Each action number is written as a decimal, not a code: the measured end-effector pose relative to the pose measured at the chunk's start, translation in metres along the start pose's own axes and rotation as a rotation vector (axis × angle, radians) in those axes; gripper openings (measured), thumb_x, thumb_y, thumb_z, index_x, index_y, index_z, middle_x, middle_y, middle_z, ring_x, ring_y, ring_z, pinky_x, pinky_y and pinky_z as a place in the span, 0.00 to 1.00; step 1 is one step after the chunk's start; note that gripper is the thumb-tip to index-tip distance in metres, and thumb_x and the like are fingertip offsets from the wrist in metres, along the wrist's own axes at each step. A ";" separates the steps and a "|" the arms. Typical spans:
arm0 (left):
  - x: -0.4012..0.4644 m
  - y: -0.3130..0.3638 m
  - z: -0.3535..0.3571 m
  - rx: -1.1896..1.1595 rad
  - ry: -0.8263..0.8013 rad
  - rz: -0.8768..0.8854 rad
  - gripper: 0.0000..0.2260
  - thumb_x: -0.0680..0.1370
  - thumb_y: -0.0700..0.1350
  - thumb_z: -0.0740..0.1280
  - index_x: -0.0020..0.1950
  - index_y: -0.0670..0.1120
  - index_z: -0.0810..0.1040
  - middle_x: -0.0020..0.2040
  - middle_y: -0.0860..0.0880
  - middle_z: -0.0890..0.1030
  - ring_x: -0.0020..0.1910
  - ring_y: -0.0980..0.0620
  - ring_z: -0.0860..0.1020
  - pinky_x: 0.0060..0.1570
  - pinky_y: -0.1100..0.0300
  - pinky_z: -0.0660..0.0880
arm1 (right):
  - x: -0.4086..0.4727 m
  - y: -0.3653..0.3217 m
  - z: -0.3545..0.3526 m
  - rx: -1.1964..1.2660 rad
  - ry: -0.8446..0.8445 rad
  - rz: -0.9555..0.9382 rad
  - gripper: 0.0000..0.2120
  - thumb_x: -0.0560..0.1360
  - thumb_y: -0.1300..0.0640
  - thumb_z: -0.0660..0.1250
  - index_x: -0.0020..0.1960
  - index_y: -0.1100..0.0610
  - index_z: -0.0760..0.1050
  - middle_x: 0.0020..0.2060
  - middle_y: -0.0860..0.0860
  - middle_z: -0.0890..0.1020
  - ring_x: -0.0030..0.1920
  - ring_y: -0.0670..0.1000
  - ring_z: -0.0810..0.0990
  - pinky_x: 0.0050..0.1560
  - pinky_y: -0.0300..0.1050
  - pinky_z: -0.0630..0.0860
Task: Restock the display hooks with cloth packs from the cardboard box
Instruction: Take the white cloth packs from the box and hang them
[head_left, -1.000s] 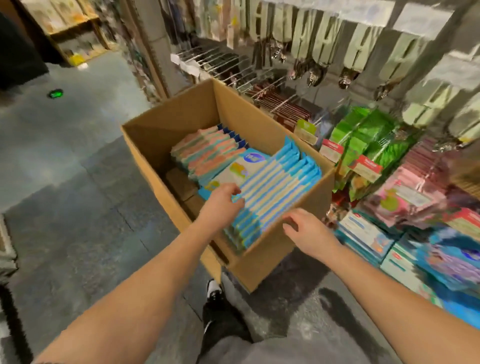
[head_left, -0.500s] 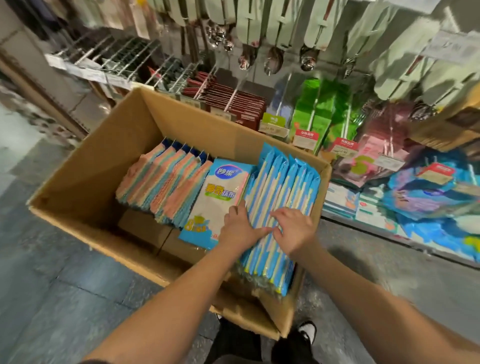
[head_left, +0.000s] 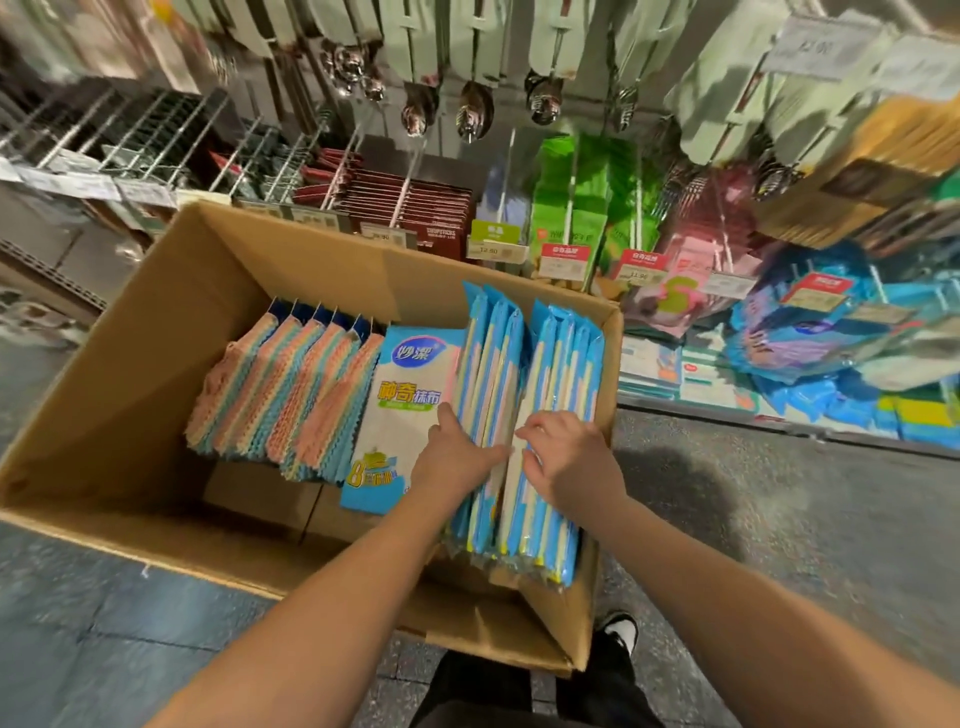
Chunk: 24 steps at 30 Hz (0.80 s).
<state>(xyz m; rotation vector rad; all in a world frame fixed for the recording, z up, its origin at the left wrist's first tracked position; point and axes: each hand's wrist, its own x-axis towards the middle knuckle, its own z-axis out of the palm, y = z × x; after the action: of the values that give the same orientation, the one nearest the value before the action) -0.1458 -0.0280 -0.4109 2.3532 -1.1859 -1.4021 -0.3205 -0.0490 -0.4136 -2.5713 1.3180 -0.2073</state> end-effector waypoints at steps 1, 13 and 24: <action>0.000 0.001 0.002 0.000 0.016 0.009 0.43 0.75 0.57 0.71 0.79 0.44 0.50 0.70 0.42 0.72 0.64 0.40 0.76 0.54 0.52 0.73 | -0.001 0.000 0.001 -0.013 0.008 0.004 0.11 0.72 0.55 0.66 0.53 0.54 0.82 0.51 0.48 0.82 0.49 0.52 0.80 0.43 0.47 0.75; -0.043 -0.009 -0.055 -0.186 0.153 0.077 0.19 0.74 0.50 0.74 0.59 0.48 0.69 0.52 0.50 0.80 0.46 0.49 0.79 0.42 0.54 0.75 | 0.002 -0.008 -0.020 -0.032 -0.291 0.105 0.20 0.82 0.52 0.54 0.72 0.52 0.70 0.69 0.47 0.71 0.70 0.51 0.66 0.67 0.51 0.63; -0.185 0.068 -0.086 -0.511 0.448 0.380 0.21 0.70 0.49 0.75 0.60 0.51 0.74 0.51 0.53 0.83 0.47 0.53 0.82 0.44 0.53 0.78 | -0.032 0.037 -0.149 0.534 -0.097 0.235 0.17 0.83 0.51 0.59 0.68 0.58 0.74 0.64 0.53 0.75 0.63 0.52 0.75 0.61 0.41 0.67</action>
<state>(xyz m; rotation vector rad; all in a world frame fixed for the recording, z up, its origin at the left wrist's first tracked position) -0.1602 0.0340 -0.2056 1.8281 -0.9392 -0.8582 -0.4036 -0.0664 -0.2811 -1.9462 1.3021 -0.3330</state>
